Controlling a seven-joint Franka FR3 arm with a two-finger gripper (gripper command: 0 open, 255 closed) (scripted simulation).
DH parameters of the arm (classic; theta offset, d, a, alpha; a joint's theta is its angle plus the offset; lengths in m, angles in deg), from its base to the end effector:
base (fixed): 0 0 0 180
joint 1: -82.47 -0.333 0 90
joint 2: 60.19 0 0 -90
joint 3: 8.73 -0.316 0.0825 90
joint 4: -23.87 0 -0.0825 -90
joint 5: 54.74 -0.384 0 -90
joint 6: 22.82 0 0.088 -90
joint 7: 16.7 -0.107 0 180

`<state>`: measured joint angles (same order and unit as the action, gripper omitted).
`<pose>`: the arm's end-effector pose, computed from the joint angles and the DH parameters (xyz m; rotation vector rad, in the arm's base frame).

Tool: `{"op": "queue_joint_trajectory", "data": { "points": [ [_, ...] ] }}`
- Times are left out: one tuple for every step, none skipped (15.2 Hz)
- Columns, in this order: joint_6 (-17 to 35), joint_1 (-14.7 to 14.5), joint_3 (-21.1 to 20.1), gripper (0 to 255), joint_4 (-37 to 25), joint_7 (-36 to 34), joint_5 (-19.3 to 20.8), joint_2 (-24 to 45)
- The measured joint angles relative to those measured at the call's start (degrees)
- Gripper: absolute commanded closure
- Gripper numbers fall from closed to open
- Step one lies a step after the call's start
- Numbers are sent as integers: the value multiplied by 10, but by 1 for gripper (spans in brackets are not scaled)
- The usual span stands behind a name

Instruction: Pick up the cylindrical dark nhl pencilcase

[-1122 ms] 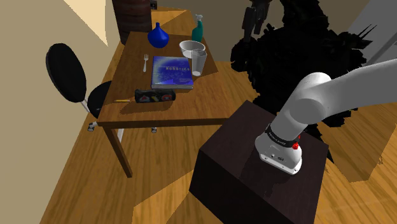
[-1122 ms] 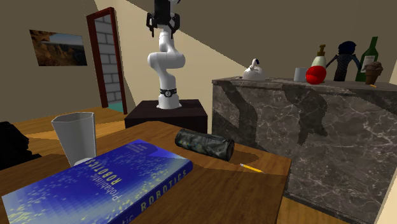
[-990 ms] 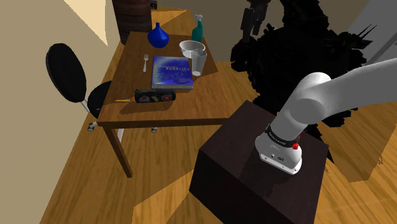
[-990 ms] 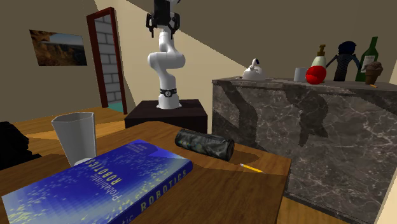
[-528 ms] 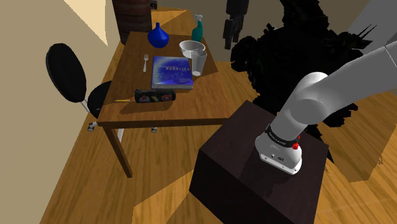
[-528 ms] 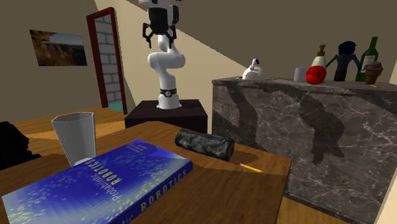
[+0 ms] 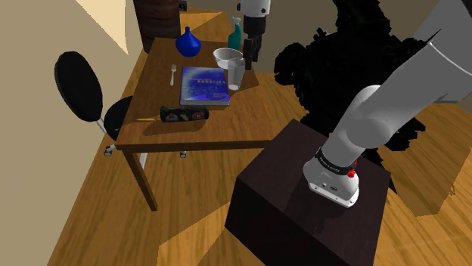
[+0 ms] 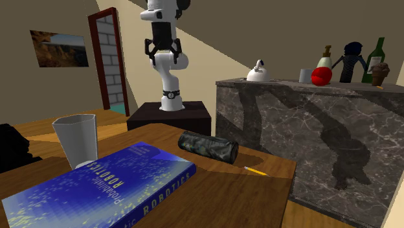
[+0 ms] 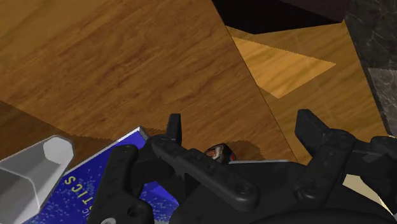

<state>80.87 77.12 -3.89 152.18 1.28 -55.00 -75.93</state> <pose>0.4505 0.0027 0.4686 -3.0417 -0.5006 0.2318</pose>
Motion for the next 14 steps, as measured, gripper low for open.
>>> {"op": "queue_joint_trajectory", "data": {
  "points": [
    [10,-2,2,0,-10,13,-5,22],
    [21,-4,4,0,-18,25,-10,43],
    [28,-6,7,0,-30,40,-14,65],
    [38,-9,6,0,-40,50,-21,87],
    [50,-10,7,0,-51,63,-26,111],
    [56,-12,6,0,-63,74,-33,132],
    [63,-14,5,0,-73,85,-39,153],
    [67,-15,4,0,-93,98,-45,178],
    [72,-14,4,0,-109,112,-50,202],
    [75,-16,1,0,-125,121,-56,224],
    [76,-17,-1,0,-140,131,-62,242],
    [77,-17,-4,0,-158,142,-67,263],
    [82,-16,-6,0,-176,154,-72,289],
    [86,-18,-11,0,-194,161,-77,313]
  ]
}}
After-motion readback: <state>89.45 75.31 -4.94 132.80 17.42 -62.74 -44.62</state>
